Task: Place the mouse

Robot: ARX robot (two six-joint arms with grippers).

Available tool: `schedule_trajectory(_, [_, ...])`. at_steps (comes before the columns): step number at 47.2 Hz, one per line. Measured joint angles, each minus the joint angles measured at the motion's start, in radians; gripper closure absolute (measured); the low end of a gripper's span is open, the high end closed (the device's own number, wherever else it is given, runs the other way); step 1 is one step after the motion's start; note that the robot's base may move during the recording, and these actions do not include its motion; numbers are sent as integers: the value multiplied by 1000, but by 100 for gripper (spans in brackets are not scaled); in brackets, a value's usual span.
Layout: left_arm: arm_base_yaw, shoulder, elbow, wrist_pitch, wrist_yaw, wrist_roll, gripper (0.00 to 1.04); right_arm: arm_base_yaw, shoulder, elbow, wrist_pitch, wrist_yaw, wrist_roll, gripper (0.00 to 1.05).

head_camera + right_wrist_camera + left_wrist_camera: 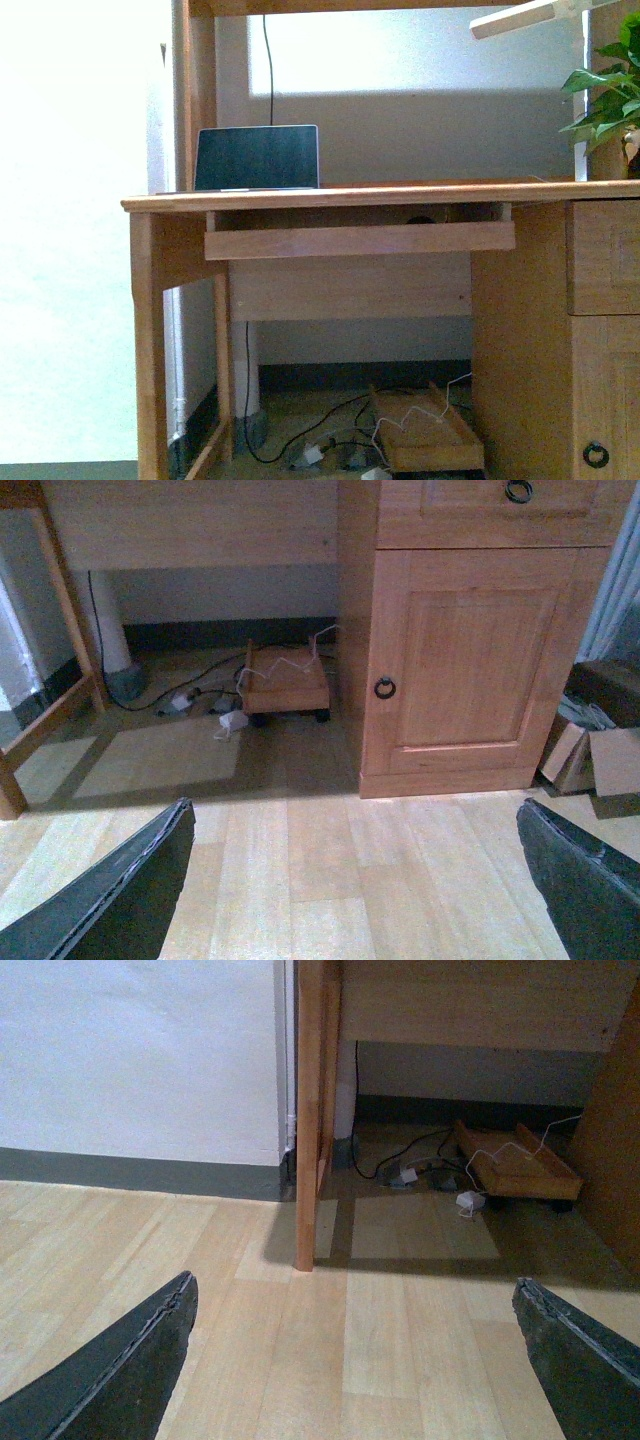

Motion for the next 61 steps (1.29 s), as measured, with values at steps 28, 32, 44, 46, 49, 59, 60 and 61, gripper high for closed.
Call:
schedule_trajectory(28, [0,0,0,0,0,0,8,0,0,0,0,0,0,7])
schedule_trajectory(32, [0,0,0,0,0,0,8,0,0,0,0,0,0,7])
schedule_trajectory(44, [0,0,0,0,0,0,8,0,0,0,0,0,0,7])
schedule_trajectory(46, [0,0,0,0,0,0,8,0,0,0,0,0,0,7])
schedule_trajectory(49, [0,0,0,0,0,0,8,0,0,0,0,0,0,7])
schedule_trajectory(59, [0,0,0,0,0,0,8,0,0,0,0,0,0,7])
schedule_trajectory(60, [0,0,0,0,0,0,8,0,0,0,0,0,0,7])
schedule_trajectory(61, [0,0,0,0,0,0,8,0,0,0,0,0,0,7])
